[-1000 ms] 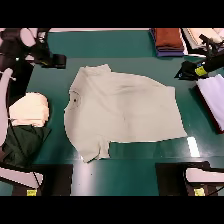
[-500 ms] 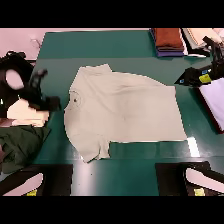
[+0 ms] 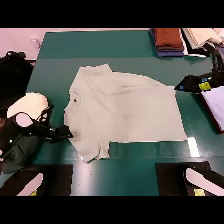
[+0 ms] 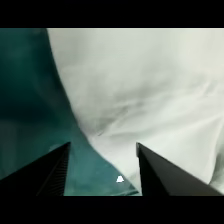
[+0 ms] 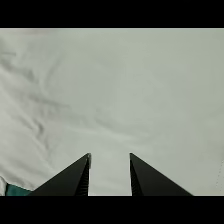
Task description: Fold the shirts.
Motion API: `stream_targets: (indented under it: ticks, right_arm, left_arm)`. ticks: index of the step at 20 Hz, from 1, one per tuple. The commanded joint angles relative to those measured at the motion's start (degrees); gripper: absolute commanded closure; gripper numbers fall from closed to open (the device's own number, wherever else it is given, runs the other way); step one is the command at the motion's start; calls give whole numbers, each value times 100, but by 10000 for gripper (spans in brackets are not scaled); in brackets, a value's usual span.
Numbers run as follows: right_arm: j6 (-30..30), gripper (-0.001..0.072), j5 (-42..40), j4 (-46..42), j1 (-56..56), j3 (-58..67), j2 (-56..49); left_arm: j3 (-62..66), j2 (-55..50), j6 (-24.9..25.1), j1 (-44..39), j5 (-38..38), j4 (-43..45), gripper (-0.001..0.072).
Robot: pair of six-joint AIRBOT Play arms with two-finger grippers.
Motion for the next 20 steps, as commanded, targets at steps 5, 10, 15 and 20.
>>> stream_targets:
  ticks: [5, 10, 15, 20]
  right_arm:
    - [-96, 418, 70, -31, -7, -28, 26]
    - [-229, 418, 616, -442, -944, -780, 35]
    - [-240, 233, 531, -1095, -2885, -2555, 35]
    - [-240, 288, 203, -802, -3886, -3707, 33]
  left_arm:
    - [-326, 59, 15, -2, 922, -662, 230]
    - [151, 61, 470, -2, 339, -590, 686]
    - [876, 59, 654, -2, 219, -485, 686]
    - [931, 59, 774, -2, 216, -450, 686]
